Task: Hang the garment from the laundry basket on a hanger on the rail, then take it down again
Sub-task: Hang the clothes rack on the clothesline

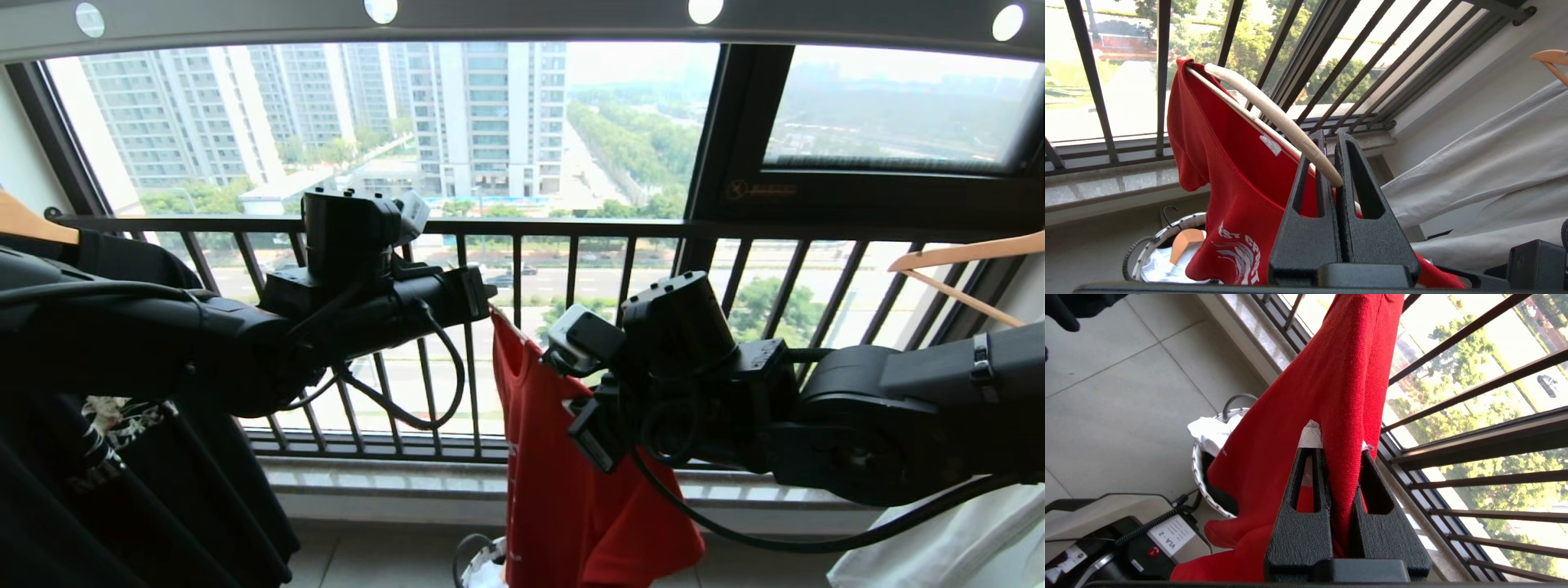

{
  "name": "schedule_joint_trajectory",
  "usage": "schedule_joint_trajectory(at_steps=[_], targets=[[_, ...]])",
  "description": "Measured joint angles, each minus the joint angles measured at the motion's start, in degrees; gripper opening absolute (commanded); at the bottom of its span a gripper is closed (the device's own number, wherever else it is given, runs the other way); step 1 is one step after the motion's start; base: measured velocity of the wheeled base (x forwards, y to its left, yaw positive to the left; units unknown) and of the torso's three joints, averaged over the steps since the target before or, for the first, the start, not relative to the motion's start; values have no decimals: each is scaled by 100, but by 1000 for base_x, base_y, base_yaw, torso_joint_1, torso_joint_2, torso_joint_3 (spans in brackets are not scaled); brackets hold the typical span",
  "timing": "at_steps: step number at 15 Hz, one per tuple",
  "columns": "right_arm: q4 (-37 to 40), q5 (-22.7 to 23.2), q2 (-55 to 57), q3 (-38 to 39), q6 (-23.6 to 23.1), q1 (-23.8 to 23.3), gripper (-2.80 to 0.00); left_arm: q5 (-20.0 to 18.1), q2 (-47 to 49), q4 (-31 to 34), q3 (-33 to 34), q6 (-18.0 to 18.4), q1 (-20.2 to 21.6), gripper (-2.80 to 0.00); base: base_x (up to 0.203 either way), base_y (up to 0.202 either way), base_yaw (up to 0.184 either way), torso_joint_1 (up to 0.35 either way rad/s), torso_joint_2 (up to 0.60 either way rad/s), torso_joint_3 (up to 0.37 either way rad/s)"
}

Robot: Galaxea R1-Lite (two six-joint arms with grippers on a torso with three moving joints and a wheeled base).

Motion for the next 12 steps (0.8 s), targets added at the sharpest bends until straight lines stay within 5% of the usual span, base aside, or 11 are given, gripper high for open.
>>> schedule_joint_trajectory(at_steps=[1, 8, 12], targets=[[39, 6, -18, 4, -1, 18, -280, 9, 11, -26, -7, -2, 3, 0, 0, 0, 0, 0, 0, 0], [8, 11, -52, 33, -1, 38, -280, 6, 30, -1, 6, 21, 6, 0, 0, 0, 0, 0, 0, 0], [5, 4, -30, -22, 245, -2, -280, -5, 33, 235, 22, 353, 0, 0, 0, 0, 0, 0, 0, 0]])
